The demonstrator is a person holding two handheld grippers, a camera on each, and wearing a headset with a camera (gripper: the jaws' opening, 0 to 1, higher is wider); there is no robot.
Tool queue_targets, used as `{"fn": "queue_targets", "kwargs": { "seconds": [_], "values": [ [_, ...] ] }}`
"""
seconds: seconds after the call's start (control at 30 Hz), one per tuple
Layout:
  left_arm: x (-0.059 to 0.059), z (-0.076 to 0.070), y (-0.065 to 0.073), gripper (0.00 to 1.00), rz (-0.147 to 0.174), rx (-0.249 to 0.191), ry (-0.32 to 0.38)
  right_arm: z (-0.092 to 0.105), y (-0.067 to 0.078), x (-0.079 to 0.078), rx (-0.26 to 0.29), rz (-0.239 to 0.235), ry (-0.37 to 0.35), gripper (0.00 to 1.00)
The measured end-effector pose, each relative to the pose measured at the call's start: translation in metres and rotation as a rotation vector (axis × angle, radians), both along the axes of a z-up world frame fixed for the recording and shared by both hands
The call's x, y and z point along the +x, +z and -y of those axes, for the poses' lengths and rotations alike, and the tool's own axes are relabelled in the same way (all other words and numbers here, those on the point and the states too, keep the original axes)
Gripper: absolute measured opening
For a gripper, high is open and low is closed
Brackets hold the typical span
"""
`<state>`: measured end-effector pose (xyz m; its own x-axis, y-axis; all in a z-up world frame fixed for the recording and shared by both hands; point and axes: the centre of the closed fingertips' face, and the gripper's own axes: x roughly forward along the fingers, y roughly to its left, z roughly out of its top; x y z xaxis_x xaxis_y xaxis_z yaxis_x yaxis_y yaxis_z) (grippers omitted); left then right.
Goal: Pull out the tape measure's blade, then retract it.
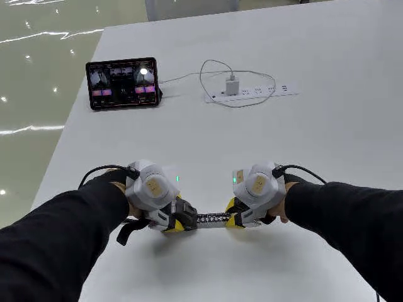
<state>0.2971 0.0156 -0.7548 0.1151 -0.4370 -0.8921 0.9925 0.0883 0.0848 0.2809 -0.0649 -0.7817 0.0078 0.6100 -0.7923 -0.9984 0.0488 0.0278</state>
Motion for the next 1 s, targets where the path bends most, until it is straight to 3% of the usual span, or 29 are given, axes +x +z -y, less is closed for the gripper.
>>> {"fn": "queue_targets", "kwargs": {
  "seconds": [1.0],
  "values": [
    [-0.001,0.001,0.0,0.33,0.006,-0.007,-0.005,0.015,0.001,0.001,-0.005,-0.008,-0.021,0.1]
  ]
}}
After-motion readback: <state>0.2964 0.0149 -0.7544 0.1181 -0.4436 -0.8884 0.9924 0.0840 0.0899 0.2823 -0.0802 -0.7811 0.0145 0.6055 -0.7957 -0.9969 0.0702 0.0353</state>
